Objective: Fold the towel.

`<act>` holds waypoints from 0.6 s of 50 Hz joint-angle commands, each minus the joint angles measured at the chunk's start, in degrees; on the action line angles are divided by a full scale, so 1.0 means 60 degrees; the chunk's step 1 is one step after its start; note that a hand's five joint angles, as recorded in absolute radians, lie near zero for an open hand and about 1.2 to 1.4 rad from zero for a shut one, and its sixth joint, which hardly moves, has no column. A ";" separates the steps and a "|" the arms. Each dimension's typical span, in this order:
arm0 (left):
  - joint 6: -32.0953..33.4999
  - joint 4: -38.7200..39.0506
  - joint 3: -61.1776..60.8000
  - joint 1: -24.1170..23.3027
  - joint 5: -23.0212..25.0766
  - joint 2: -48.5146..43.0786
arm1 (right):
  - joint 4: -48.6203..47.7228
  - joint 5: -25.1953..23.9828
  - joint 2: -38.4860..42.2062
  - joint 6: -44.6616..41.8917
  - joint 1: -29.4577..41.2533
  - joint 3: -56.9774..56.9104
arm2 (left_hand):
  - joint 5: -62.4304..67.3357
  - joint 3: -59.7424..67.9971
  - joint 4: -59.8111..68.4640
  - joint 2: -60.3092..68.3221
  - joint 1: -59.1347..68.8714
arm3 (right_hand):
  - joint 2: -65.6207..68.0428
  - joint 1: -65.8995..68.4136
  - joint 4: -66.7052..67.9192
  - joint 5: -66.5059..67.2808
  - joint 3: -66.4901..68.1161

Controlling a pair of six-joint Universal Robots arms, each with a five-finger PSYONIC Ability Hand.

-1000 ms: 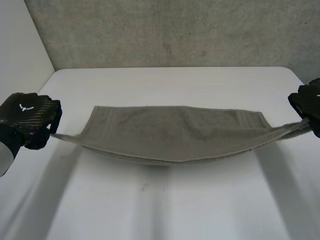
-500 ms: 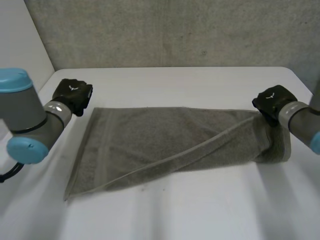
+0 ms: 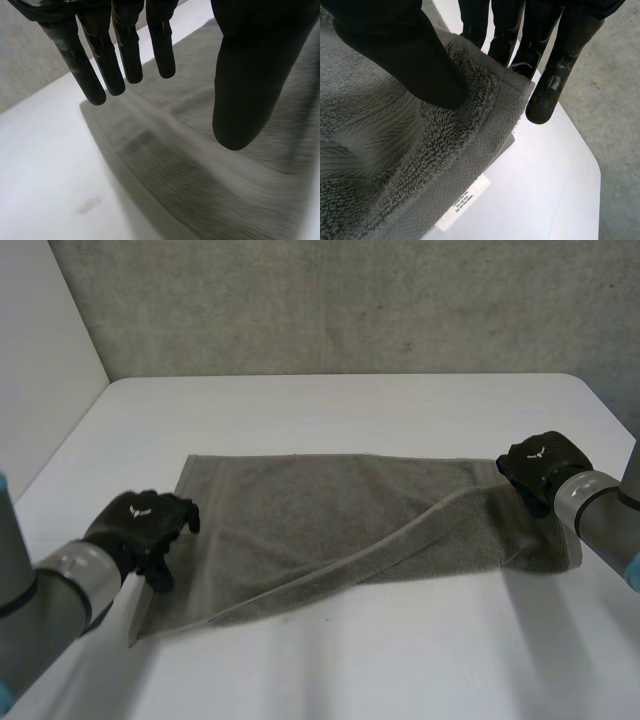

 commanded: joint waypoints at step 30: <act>-0.0594 0.3300 -0.2030 -0.0056 -0.0293 -0.0694 | -0.0442 -0.0192 -0.0606 -0.0026 -0.0014 0.1293 | 0.8389 0.8350 0.8378 0.8366 0.8293 | 0.2074 0.4057 0.1927 0.2178 0.2038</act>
